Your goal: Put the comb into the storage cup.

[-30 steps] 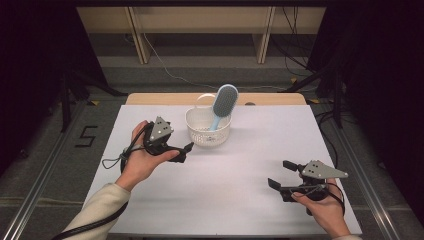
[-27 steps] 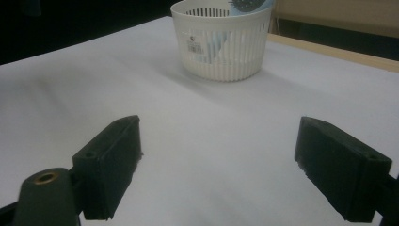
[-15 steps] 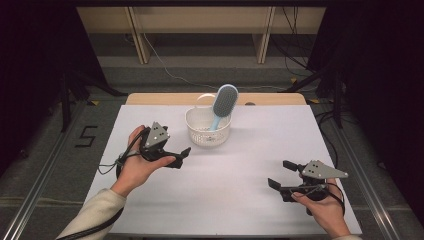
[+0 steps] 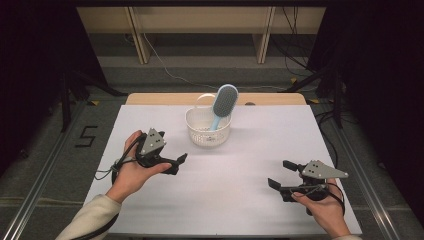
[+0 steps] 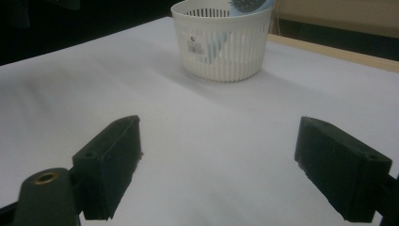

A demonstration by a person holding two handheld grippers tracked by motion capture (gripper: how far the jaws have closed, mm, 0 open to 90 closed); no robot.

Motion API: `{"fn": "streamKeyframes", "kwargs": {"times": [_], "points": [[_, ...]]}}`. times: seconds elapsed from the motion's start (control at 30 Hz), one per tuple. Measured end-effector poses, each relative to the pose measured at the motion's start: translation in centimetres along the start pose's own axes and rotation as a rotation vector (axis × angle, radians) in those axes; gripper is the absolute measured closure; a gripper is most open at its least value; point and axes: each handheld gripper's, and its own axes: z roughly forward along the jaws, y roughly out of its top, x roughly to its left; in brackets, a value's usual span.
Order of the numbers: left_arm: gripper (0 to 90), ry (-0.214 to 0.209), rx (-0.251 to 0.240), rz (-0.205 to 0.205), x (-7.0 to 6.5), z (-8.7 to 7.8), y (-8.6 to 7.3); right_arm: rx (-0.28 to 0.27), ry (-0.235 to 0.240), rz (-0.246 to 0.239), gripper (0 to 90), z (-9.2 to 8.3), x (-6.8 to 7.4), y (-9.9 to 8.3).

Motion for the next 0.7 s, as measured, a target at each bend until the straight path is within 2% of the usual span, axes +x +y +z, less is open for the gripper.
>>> {"fn": "streamKeyframes", "kwargs": {"times": [0.23,0.7], "points": [[0.0,0.004,0.005,0.017,0.2,-0.5,-0.8,0.0,0.001,0.003,15.8,0.0,0.0,0.0],[0.0,0.012,0.005,0.023,0.4,-1.4,-2.4,0.001,0.001,0.002,15.8,0.0,0.0,0.0]]}}
